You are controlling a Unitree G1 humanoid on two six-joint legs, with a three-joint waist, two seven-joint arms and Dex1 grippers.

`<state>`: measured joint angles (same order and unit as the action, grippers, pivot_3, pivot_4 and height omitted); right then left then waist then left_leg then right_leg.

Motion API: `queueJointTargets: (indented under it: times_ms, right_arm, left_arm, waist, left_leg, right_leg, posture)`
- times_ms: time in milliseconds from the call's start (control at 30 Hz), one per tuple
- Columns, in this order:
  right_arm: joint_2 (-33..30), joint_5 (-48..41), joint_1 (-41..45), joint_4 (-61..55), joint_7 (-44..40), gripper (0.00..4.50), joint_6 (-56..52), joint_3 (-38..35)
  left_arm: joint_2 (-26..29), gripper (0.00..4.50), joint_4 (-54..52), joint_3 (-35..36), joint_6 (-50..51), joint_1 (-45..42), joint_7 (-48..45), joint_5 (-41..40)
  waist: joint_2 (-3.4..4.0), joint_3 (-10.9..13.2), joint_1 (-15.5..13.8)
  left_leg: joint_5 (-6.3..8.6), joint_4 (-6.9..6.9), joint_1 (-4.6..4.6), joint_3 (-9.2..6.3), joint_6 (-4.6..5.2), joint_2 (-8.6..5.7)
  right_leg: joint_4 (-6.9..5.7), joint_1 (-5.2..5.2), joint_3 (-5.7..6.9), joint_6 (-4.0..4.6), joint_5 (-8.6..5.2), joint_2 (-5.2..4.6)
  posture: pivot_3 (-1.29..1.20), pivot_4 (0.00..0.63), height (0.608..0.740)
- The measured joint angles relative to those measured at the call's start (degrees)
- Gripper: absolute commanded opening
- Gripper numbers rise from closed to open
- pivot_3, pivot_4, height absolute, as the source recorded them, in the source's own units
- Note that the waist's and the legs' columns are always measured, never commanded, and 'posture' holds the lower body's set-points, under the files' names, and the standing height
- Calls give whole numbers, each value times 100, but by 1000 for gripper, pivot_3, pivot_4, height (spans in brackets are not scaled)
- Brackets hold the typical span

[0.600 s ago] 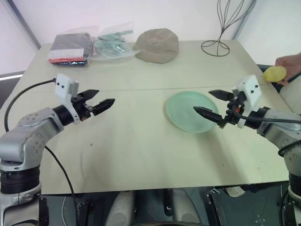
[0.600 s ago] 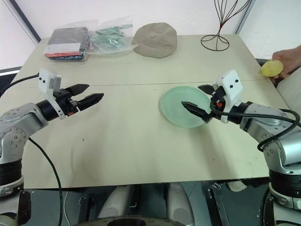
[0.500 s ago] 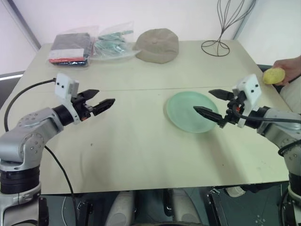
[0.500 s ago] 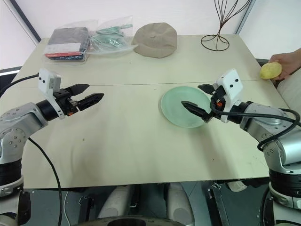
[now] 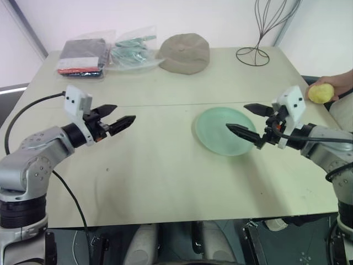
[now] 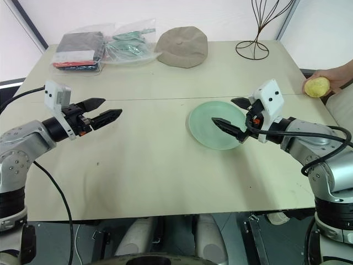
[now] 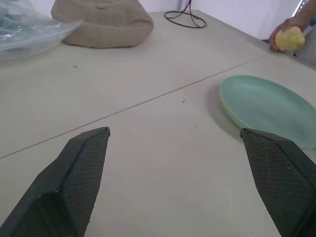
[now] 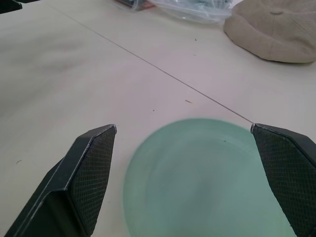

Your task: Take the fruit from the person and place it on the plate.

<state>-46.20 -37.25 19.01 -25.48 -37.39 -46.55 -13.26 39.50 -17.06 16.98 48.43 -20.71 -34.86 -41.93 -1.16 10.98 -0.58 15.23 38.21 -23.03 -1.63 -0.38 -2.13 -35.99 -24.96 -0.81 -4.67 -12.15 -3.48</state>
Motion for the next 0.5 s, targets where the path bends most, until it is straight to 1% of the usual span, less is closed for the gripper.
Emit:
queueJointTargets:
  times_ms: [500]
  right_arm:
    - [0, -10, -2, -19, 101, 4500, -104, -3]
  left_arm:
    - [-1, 4428, 16, -44, -35, -31, -2, 14]
  waist:
    - [0, 0, 0]
  left_leg:
    - [0, 0, 0, 0, 0, 0]
  right_leg:
    - [0, 0, 0, 0, 0, 0]
  posture:
    - [0, 150, 740]
